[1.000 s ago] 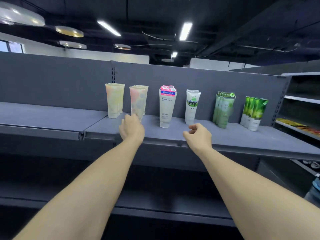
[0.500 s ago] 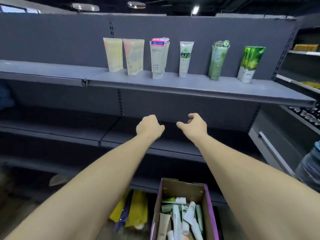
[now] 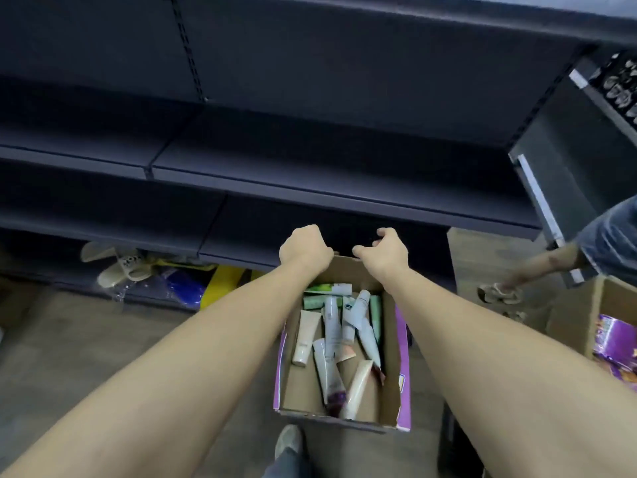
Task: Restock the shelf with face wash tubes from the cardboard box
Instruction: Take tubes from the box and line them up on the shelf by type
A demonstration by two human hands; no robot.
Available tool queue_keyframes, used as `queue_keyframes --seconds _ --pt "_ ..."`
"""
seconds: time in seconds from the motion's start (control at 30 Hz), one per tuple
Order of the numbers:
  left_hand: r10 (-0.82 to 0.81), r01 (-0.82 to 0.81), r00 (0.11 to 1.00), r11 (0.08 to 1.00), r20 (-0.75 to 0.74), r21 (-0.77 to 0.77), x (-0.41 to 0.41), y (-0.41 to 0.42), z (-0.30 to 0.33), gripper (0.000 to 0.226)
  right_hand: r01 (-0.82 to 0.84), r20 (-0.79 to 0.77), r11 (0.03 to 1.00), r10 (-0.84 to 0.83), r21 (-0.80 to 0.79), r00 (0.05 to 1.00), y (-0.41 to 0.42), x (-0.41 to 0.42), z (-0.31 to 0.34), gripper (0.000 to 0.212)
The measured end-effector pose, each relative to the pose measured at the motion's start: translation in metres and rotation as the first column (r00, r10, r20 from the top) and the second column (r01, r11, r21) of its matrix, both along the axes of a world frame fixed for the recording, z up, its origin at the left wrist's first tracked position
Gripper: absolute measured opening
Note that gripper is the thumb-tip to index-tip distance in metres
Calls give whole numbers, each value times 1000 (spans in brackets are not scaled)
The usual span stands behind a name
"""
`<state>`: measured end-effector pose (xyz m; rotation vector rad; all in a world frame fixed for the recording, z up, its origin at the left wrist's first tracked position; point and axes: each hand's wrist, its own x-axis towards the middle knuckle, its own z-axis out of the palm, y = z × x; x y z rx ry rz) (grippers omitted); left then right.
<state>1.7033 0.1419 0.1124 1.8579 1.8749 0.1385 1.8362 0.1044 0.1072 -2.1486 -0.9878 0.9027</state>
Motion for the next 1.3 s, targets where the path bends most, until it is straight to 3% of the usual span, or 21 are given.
queue_keyframes --seconds 0.33,0.63,0.93,1.1,1.23,1.3 --pt "-40 32 998 984 -41 -175 21 16 -98 33 38 -25 978 -44 -204 999 -4 22 -94 65" --pt "-58 11 994 907 -97 -421 27 3 -196 36 12 -91 917 -52 -398 994 -15 29 -197 66" --pt "-69 18 993 897 -100 -443 38 1 -270 41 -47 -63 870 19 -491 998 -4 49 -273 62" --pt "-245 213 968 918 -57 -334 49 14 -300 53 -113 34 875 146 -471 989 20 65 -303 58" --pt "-416 381 909 856 -30 -350 54 20 -320 74 -247 100 854 325 -457 940 35 75 -328 58" --pt "-446 404 894 836 -32 -371 55 20 -329 75 -334 117 822 430 -462 895 36 76 -336 59"
